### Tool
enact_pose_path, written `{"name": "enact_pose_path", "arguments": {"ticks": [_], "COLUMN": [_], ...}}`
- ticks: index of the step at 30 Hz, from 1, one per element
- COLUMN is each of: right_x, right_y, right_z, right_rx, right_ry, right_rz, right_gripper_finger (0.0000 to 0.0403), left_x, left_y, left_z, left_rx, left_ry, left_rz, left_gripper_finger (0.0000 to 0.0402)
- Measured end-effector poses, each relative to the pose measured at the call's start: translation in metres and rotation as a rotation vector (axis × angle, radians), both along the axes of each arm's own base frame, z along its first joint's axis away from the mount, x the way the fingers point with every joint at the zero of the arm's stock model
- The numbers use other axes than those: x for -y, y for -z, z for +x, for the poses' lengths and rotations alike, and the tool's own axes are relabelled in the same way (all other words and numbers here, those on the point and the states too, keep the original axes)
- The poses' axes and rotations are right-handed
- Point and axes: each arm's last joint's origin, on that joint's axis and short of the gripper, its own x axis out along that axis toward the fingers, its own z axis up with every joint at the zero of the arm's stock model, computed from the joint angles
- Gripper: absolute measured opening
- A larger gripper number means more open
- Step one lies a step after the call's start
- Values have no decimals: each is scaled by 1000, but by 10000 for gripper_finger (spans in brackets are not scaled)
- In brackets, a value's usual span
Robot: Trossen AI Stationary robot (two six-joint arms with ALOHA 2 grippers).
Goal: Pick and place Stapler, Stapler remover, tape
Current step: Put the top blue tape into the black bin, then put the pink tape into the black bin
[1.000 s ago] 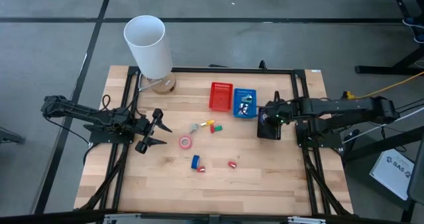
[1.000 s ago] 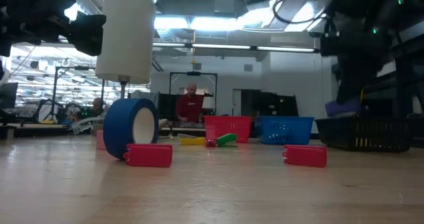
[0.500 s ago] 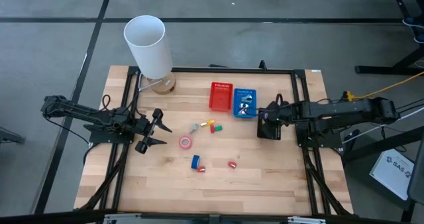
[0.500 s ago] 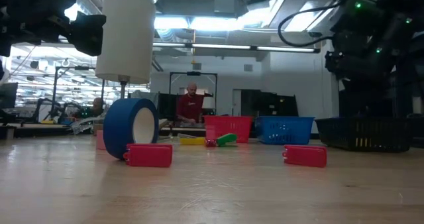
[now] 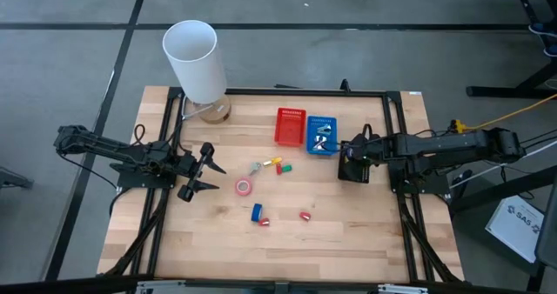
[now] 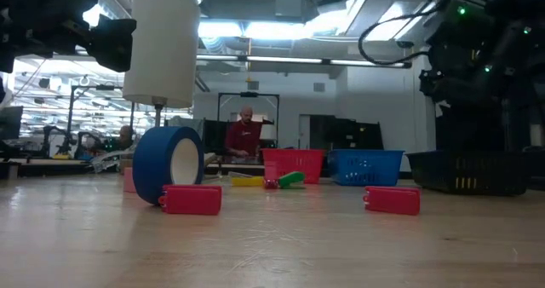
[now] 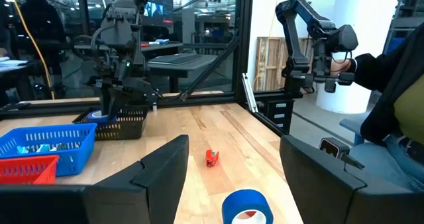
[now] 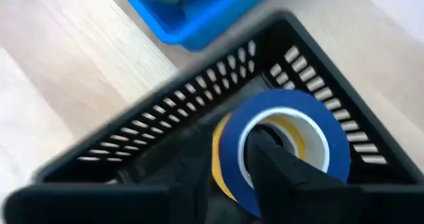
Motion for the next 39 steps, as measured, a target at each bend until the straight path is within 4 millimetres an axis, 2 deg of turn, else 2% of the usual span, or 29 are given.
{"name": "enact_pose_path", "arguments": {"ticks": [5,9,15,19,26,39], "right_x": [0,1,2,2,2,2], "right_y": [-13,-31,-63,-77,-87,-104], "right_z": [4,9,21,27,38,53], "right_rx": [-2,-8,44,83,171,337], "right_ry": [-47,-106,-234,-315,-451,-566], "right_rz": [-23,-66,-171,-234,-325,-501], "right_gripper_finger": [144,167,176,177,177,177], "left_x": [0,0,0,0,0,0], "left_y": [0,0,0,0,0,0], "left_z": [0,0,0,0,0,0], "left_rx": [0,0,0,0,0,0], "left_ry": [0,0,0,0,0,0], "left_rz": [0,0,0,0,1,0], "left_gripper_finger": [235,235,235,235,235,235]}}
